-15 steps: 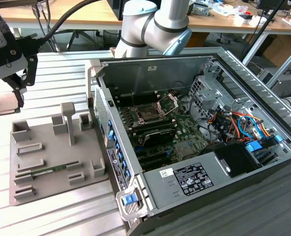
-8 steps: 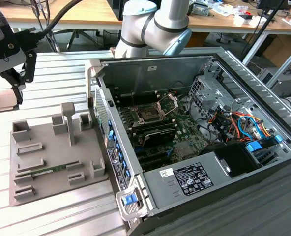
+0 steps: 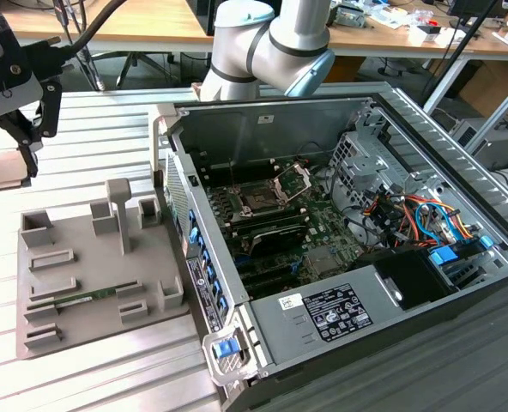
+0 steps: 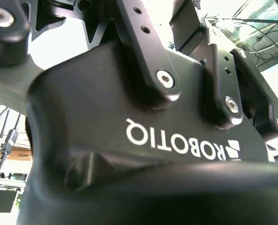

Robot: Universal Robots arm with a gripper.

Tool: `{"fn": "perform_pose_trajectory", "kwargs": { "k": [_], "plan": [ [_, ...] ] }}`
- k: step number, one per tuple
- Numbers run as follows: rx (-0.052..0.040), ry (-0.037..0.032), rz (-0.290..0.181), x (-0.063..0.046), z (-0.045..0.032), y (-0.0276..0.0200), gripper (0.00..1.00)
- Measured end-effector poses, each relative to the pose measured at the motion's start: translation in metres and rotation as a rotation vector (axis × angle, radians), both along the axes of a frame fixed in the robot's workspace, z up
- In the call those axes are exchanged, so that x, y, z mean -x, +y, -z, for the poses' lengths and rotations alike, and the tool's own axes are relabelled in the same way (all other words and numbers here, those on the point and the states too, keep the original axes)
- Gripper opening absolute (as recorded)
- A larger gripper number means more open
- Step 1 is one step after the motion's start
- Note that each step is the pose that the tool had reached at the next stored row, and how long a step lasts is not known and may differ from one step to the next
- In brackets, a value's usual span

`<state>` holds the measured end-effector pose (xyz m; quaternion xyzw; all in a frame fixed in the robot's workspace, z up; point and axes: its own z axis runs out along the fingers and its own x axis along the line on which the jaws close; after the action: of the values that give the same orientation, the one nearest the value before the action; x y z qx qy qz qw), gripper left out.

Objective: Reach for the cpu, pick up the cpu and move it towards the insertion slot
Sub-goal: 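Pick up the cpu and move it towards the insertion slot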

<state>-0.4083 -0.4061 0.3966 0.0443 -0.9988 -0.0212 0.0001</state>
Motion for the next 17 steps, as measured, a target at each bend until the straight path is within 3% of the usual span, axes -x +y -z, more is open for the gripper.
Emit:
{"fn": "perform_pose_trajectory", "kwargs": {
  "k": [17],
  "plan": [
    [0.0000, 0.0000, 0.000, 0.000, -0.0132, 0.0000, 0.55]
  ]
}}
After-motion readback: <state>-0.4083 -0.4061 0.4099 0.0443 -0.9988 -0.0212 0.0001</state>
